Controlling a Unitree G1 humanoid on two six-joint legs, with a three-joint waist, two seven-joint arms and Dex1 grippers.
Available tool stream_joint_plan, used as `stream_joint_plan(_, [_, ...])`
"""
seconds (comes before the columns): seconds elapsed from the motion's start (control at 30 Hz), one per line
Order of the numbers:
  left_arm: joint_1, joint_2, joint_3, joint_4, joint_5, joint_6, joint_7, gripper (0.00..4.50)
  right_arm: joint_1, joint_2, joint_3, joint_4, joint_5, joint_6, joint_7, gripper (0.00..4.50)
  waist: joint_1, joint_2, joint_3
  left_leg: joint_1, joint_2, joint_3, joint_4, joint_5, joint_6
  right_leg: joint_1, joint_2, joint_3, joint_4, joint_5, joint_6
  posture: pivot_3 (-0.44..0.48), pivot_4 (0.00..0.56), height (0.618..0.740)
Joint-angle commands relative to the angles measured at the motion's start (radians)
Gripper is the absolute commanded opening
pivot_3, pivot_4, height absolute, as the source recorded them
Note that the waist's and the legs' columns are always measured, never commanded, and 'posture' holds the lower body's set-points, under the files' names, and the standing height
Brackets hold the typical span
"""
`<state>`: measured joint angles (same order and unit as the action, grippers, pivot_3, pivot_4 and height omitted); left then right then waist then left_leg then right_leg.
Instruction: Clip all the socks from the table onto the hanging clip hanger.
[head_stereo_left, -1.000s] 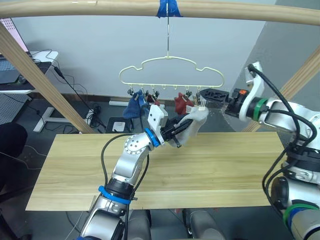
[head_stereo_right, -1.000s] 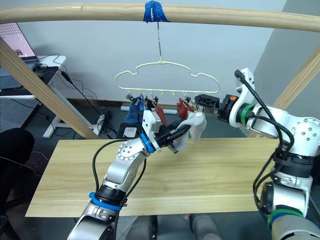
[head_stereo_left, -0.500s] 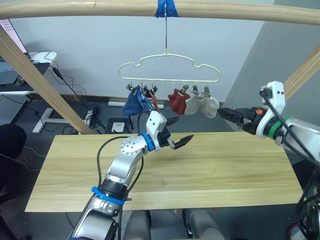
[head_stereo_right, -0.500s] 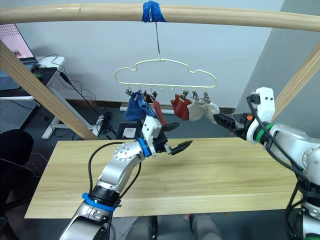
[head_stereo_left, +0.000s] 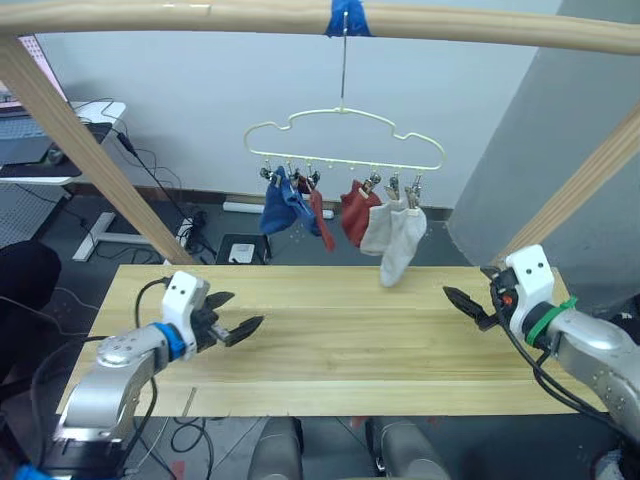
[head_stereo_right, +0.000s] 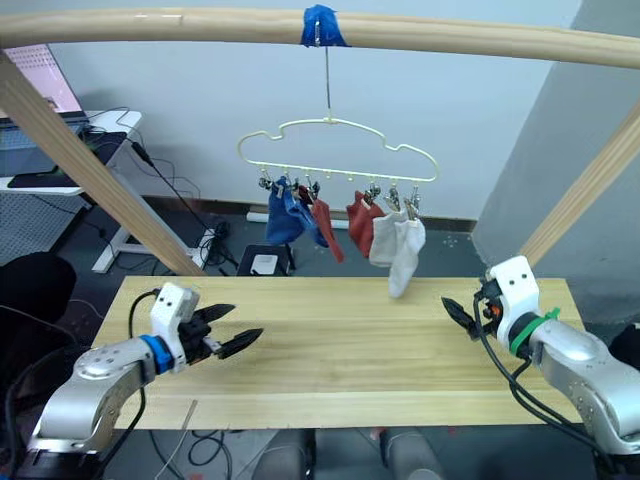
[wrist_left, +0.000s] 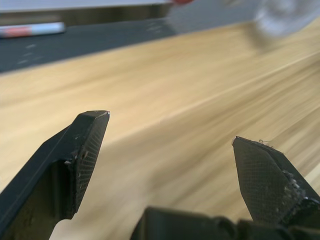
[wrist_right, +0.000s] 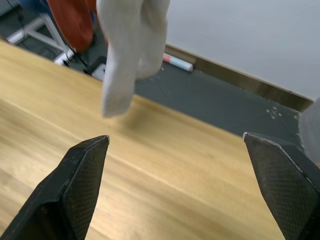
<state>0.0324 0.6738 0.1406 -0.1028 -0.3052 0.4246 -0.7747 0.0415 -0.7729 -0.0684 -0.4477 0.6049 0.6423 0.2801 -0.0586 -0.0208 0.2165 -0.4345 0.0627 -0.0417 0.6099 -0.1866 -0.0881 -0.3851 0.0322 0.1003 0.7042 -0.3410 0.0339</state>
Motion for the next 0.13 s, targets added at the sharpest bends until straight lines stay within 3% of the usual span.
stream_joint_plan(0.03, [0.011,0.015,0.051,0.009,0.005,-0.055,0.003,4.47,0.019,0.033,-0.027,0.002,-0.057,-0.049,0.019,4.5,0.009,0.0,0.0,0.0,0.0,0.0,0.0,0.0,0.0,0.0,0.0,0.0,0.0,0.0,0.0,0.023,0.178,0.74])
stream_joint_plan(0.13, [0.0,0.016,0.053,0.023,0.006,-0.074,-0.005,4.47,0.009,0.05,-0.044,0.029,-0.086,-0.055,0.038,4.5,0.012,0.0,0.0,0.0,0.0,0.0,0.0,0.0,0.0,0.0,0.0,-0.001,0.0,0.0,0.0,0.032,0.179,0.74])
